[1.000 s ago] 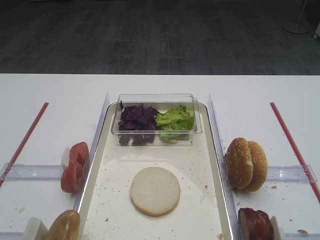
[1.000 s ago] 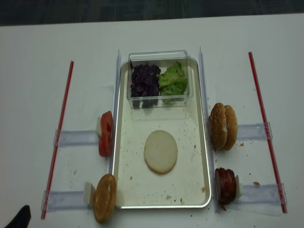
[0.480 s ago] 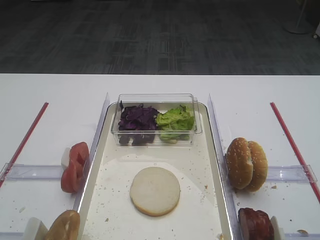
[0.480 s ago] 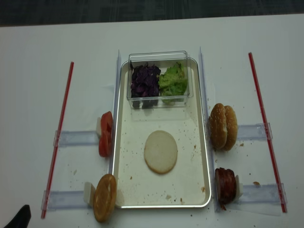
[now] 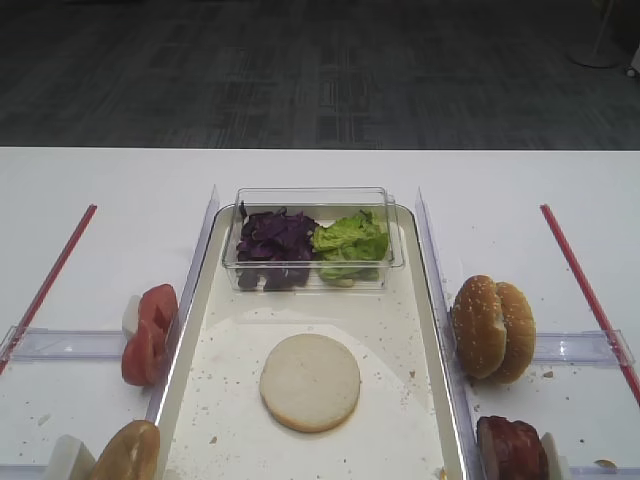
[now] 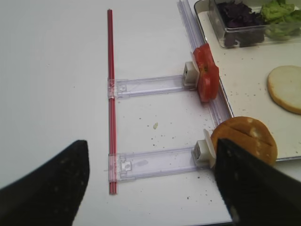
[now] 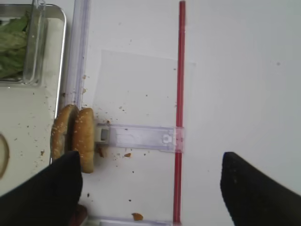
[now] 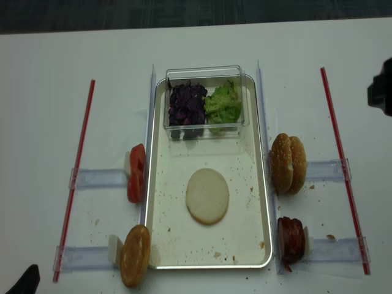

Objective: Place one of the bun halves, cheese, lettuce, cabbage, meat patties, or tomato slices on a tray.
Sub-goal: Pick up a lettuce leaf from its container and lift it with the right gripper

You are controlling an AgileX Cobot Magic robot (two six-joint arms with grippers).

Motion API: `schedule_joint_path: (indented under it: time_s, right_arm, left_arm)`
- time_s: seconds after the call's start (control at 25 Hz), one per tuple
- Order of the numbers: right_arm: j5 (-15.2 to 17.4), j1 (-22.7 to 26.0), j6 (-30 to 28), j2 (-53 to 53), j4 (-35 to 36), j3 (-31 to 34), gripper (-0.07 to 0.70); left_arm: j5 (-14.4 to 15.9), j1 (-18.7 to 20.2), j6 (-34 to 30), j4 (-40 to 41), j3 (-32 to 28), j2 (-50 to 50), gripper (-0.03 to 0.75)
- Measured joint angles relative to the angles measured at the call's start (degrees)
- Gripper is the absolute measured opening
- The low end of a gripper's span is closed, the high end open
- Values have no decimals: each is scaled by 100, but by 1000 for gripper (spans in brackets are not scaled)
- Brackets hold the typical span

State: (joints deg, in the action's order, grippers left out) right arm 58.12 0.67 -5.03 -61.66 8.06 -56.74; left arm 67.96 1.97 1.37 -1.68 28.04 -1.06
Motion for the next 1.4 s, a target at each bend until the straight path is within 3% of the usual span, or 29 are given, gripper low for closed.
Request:
schedule_joint_path:
  time_s: [0.48, 0.8, 1.4]
  right_arm:
    - [28, -9, -347, -3043, 344, -1761, 617]
    - [99, -9, -347, -4381, 344, -2696, 617]
    - [127, -23, -411, -4761, 1017, -2970, 617]
  left_arm:
    - [0, 0, 0, 9, 0, 0, 510]
    - [0, 0, 0, 9, 0, 0, 510]
    - [0, 0, 0, 9, 0, 0, 510]
